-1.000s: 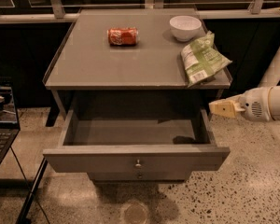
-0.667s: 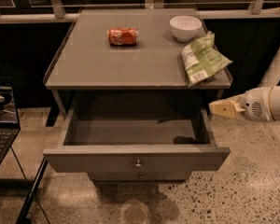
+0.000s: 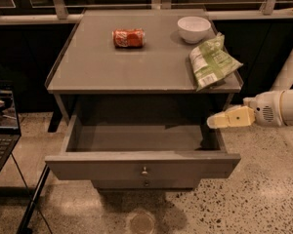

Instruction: Open top drawer

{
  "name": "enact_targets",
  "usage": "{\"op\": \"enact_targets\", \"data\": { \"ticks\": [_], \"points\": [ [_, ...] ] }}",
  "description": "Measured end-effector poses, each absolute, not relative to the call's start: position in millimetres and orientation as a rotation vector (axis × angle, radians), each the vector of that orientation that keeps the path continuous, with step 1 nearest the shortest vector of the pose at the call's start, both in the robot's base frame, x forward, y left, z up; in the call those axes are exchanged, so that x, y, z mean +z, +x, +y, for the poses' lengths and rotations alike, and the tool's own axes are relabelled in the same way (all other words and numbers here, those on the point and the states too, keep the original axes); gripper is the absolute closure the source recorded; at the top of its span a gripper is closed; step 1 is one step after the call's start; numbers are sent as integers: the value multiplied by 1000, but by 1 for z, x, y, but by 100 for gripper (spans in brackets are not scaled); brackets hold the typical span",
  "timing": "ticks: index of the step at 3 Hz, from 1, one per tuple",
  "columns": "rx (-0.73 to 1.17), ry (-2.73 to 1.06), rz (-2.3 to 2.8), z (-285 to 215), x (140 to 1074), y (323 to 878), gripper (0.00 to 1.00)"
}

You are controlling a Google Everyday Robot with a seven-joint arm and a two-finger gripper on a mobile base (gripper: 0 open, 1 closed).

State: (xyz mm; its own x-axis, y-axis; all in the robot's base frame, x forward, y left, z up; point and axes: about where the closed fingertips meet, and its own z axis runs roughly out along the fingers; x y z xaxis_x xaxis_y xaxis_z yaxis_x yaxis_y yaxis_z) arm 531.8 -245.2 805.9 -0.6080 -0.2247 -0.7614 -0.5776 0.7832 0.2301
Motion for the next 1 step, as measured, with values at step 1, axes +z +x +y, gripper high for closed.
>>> {"op": "enact_targets", "data": {
  "ticks": [1],
  "points": [
    [598,-593,2213,-245,806,532,0]
  ]
}}
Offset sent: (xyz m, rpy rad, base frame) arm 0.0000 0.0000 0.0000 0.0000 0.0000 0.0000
